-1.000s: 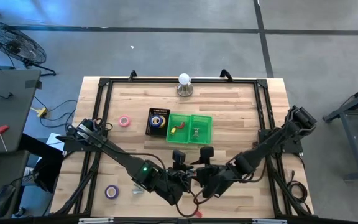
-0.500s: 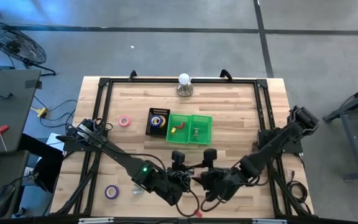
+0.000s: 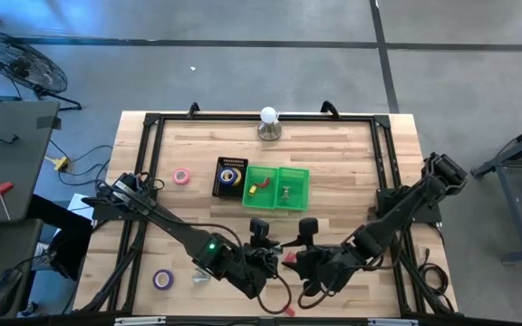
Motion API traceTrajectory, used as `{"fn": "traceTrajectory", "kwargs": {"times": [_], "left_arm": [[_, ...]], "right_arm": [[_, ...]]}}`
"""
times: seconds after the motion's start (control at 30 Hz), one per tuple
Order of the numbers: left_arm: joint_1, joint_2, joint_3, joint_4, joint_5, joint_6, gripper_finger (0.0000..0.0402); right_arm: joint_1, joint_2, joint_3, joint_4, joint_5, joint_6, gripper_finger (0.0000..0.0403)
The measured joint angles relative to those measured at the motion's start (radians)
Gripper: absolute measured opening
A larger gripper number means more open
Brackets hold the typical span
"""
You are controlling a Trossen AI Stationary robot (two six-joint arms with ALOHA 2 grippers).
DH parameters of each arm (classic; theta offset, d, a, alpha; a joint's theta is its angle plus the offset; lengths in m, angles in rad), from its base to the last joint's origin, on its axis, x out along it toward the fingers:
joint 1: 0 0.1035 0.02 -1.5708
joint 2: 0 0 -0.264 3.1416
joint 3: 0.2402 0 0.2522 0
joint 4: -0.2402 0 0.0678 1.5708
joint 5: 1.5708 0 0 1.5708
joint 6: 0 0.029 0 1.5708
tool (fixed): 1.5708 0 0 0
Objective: Pick and place Stapler, Stapler remover, tape
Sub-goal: Put the gray staple remover into the right green bin
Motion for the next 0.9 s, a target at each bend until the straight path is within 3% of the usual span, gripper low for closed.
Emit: {"fn": "traceTrajectory", "kwargs": {"times": [0.53, 0.63, 0.83, 0.9], "left_arm": [[0.0, 0.0, 0.0, 0.001, -0.002, -0.001, 0.0092], [0.0, 0.0, 0.0, 0.0, 0.0, -0.001, 0.0092], [0.0, 0.001, -0.001, -0.001, 0.004, -0.007, 0.0092], [0.0, 0.001, -0.001, 0.001, 0.007, -0.011, 0.0092]], "right_arm": [[-0.037, 0.003, 0.0, 0.003, -0.032, 0.0, 0.0195], [-0.044, 0.003, 0.0, 0.002, -0.044, 0.0, 0.0174], [-0.048, 0.003, 0.001, -0.002, -0.052, -0.022, 0.0082], [-0.047, 0.003, 0.001, -0.005, -0.045, -0.038, 0.0071]]}}
